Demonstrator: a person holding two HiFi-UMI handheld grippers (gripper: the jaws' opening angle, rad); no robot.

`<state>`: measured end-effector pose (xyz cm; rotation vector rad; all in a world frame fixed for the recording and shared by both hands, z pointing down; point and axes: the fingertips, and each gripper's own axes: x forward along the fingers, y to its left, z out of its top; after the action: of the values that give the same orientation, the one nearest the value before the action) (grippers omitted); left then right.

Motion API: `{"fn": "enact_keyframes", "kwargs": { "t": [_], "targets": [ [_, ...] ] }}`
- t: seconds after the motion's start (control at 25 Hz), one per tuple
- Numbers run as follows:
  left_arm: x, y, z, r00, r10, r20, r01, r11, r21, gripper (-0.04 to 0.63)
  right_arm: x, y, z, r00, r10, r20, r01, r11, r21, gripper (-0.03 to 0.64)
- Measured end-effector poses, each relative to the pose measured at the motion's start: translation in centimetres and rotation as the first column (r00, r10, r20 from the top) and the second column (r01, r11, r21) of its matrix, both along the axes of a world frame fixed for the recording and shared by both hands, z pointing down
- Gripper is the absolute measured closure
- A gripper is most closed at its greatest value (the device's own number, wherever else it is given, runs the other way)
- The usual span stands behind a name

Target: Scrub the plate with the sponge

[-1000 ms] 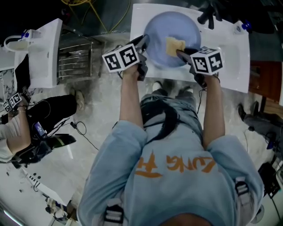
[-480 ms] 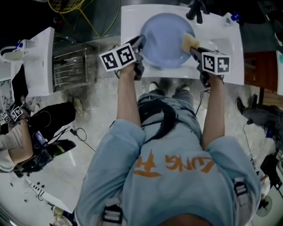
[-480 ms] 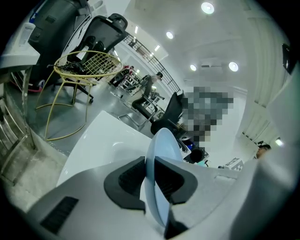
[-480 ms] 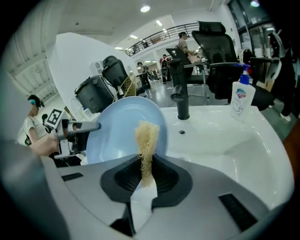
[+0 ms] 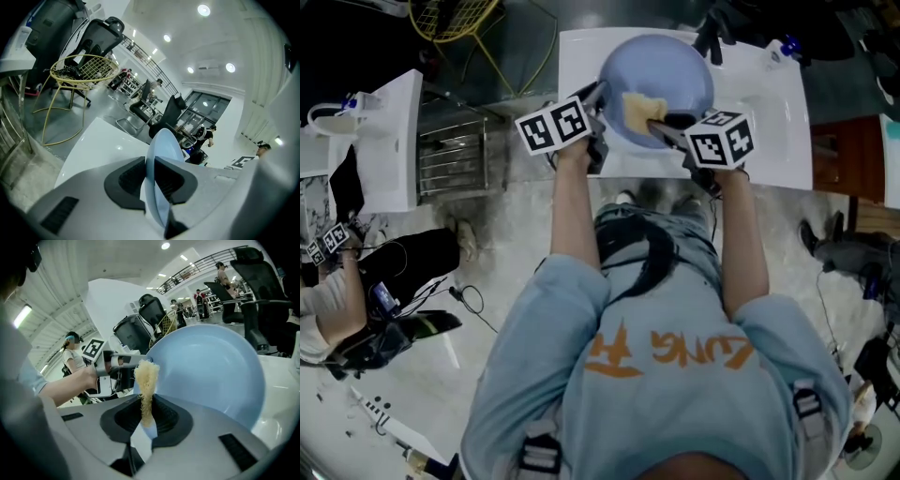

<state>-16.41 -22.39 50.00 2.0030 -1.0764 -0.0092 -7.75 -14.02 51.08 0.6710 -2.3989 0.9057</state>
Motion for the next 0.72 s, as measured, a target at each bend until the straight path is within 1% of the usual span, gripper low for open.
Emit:
{"fn": "enact_keyframes", "kwargs": {
  "t": [0.2, 0.32, 0.44, 0.56, 0.72],
  "targets": [
    [-1.0, -0.2, -0.6, 1.000, -0.021, -0.009, 0.021, 1.000, 0.023, 0.546, -1.7, 1.3, 1.2, 0.995, -0.104, -0.002, 0.104, 0.993, -0.062, 0.568],
    [-2.1, 0.0, -0.8, 0.999, -0.043, -0.003, 0.043, 0.999, 0.029, 0.546, -1.0, 1.9, 2.0, 0.991, -0.128, -0.034, 0.125, 0.988, -0.092, 0.568],
    [-2.6, 0.1, -1.0, 0.998, -0.069, -0.003, 0.069, 0.997, 0.038, 0.545, 1.0, 1.8, 2.8, 0.994, -0.084, -0.067, 0.075, 0.990, -0.122, 0.568],
    [-2.5, 0.1, -1.0, 0.996, -0.087, 0.001, 0.087, 0.995, 0.051, 0.545, 3.4, 1.2, 3.3, 0.996, -0.020, -0.088, 0.009, 0.992, -0.127, 0.568],
    [-1.5, 0.8, -1.2, 0.996, -0.084, 0.006, 0.084, 0.995, 0.060, 0.546, 7.4, 0.7, 3.4, 0.988, 0.101, -0.120, -0.115, 0.987, -0.111, 0.566]
  ]
}}
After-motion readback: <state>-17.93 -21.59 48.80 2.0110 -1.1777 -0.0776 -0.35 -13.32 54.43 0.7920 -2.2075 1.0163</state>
